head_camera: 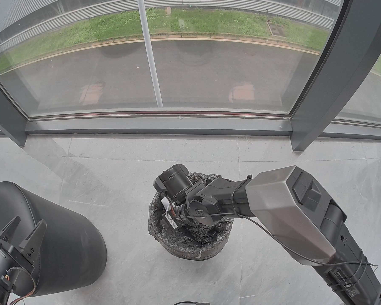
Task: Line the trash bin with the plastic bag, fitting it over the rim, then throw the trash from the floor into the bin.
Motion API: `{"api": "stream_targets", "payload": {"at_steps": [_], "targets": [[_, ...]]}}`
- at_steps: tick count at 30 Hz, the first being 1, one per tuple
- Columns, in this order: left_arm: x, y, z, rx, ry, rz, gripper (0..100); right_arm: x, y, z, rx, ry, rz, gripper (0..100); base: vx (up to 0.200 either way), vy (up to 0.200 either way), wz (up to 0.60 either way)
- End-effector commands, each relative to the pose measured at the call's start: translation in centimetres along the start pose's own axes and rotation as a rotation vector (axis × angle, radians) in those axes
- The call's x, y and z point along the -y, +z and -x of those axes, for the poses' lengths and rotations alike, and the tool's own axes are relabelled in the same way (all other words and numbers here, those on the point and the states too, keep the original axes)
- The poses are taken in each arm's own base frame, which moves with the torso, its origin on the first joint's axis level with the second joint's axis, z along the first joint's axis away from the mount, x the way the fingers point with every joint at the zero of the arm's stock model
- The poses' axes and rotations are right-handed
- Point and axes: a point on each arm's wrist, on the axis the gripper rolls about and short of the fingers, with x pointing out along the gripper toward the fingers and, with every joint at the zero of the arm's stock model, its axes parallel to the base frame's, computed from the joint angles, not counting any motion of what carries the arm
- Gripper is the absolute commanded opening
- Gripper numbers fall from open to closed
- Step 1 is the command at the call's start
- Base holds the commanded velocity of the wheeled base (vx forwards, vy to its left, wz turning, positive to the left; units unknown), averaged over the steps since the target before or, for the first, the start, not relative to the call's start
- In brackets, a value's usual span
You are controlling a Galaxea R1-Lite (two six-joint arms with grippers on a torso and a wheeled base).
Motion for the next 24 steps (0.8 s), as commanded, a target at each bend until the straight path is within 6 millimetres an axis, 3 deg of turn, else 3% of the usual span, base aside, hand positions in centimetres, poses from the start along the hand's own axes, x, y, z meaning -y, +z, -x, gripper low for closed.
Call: {"api": "stream_targets", "payload": {"at_steps": [1, 8, 24], "targets": [[-0.1, 0.1, 0.3, 0.017, -0.005, 0.005, 100, 1.5, -2.4, -3.9, -0.068, -0.039, -0.018, 100, 0.000, 0.000, 0.00], [-0.1, -0.1, 0.4, 0.001, -0.002, 0.001, 100, 3.9, -4.5, -6.7, -0.128, -0.072, -0.053, 100, 0.000, 0.000, 0.00], [-0.2, -0.3, 0.4, -0.012, -0.017, 0.000, 100, 4.3, -8.1, -10.6, -0.199, -0.088, -0.049, 100, 0.000, 0.000, 0.00]]}}
